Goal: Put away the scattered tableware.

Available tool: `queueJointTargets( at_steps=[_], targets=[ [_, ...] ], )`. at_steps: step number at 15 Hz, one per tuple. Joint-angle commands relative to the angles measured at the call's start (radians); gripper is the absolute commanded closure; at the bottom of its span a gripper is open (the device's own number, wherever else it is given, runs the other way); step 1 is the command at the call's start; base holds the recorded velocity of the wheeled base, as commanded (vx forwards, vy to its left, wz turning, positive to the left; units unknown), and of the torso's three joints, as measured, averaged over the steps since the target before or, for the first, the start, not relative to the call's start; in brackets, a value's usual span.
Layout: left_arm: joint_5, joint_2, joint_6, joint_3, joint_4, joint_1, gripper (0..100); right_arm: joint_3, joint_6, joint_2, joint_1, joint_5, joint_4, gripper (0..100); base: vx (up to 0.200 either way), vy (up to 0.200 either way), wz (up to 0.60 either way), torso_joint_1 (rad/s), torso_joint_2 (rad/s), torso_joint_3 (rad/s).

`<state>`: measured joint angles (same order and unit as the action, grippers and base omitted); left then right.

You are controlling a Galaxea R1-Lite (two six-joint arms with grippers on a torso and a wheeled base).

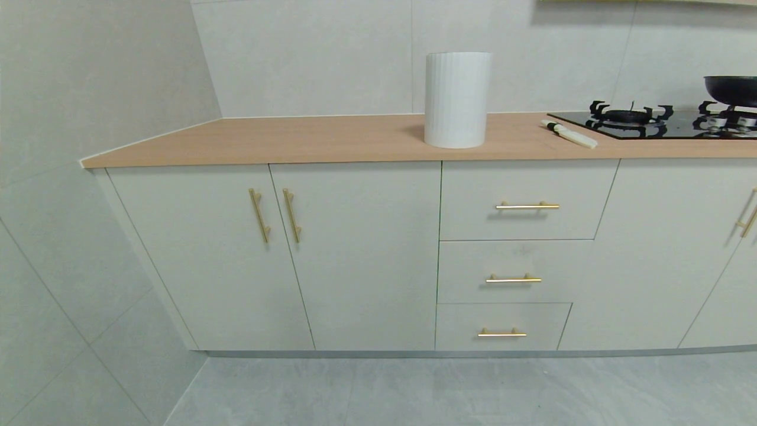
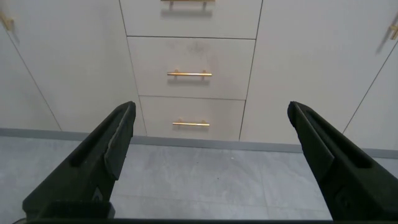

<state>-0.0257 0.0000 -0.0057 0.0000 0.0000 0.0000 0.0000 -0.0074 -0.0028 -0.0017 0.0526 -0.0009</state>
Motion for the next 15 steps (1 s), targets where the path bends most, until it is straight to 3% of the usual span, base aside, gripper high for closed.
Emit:
queueJointTargets(
  at_steps=[1,3,6,15],
  targets=[
    [0.000,0.000,0.004,0.000,0.000,0.000,0,0.000,0.015,0.003,0.000,0.001,0.001,0,0.000,0.000,0.00,0.000,0.00,0.000],
    [0.001,0.000,0.039,0.000,0.002,0.000,0,0.000,0.015,0.003,0.000,0.000,0.001,0,0.000,0.000,0.00,0.000,0.00,0.000],
    [0.001,0.000,0.036,0.000,0.000,0.000,0,0.000,0.015,0.003,0.002,0.000,0.001,0,0.000,0.000,0.00,0.000,0.00,0.000],
    [0.001,0.000,0.004,0.000,0.000,0.000,0,0.000,0.015,0.003,0.002,0.001,0.001,0,0.200,0.000,0.00,0.002,0.00,0.003]
  ],
)
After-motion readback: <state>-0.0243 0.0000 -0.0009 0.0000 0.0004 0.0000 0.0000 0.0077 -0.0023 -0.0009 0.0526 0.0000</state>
